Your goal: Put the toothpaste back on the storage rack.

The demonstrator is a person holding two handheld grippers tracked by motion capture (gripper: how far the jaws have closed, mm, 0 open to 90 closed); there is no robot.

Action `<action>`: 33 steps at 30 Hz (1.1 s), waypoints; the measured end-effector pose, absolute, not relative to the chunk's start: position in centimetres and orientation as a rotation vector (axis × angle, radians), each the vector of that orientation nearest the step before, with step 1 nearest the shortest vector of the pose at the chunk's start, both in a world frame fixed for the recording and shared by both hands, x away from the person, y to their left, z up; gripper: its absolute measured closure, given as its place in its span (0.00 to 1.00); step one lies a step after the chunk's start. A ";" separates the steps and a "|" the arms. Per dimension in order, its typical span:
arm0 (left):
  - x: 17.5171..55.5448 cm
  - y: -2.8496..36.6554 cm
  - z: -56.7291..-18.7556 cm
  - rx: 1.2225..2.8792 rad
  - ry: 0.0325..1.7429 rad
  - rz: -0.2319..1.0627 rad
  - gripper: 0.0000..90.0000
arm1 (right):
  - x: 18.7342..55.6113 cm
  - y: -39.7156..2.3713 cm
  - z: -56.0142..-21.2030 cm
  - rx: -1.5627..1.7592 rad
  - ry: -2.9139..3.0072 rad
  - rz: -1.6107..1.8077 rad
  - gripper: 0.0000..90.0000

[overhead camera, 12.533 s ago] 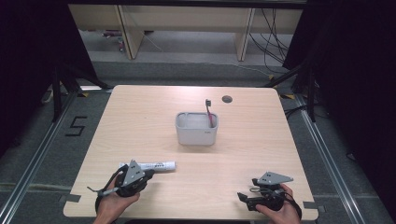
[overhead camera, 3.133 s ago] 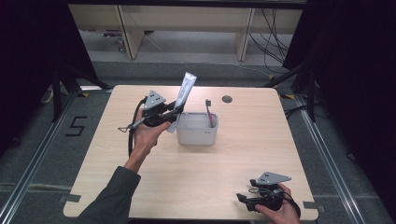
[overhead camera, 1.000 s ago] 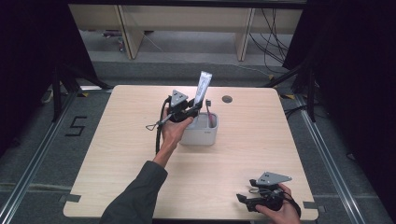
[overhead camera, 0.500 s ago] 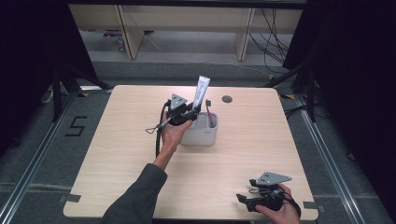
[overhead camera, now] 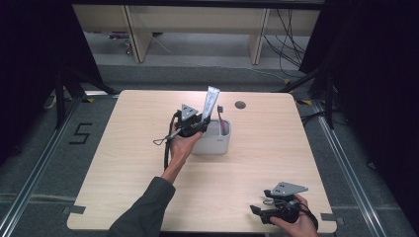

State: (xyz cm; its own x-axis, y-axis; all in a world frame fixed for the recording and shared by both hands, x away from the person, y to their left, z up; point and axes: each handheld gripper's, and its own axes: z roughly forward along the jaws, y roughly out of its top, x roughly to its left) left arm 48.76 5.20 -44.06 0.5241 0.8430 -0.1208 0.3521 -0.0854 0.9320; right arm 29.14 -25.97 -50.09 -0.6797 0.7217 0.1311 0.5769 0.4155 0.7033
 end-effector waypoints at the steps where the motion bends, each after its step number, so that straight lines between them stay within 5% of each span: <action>1: 48.7 5.2 -44.1 1.676 1.022 0.561 0.76 | 29.2 -26.0 -50.1 1.137 2.476 1.112 0.25; 33: 46.8 7.4 -41.2 1.725 0.978 0.565 0.50 | 29.1 -25.9 -50.1 1.156 2.479 1.104 0.25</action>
State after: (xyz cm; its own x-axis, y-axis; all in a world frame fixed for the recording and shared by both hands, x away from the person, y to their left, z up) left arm 46.75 7.40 -41.23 0.5586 0.8255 -0.0807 0.3419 -0.1406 0.9292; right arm 29.14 -25.92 -50.15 -0.6773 0.7240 0.1309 0.5816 0.4179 0.6979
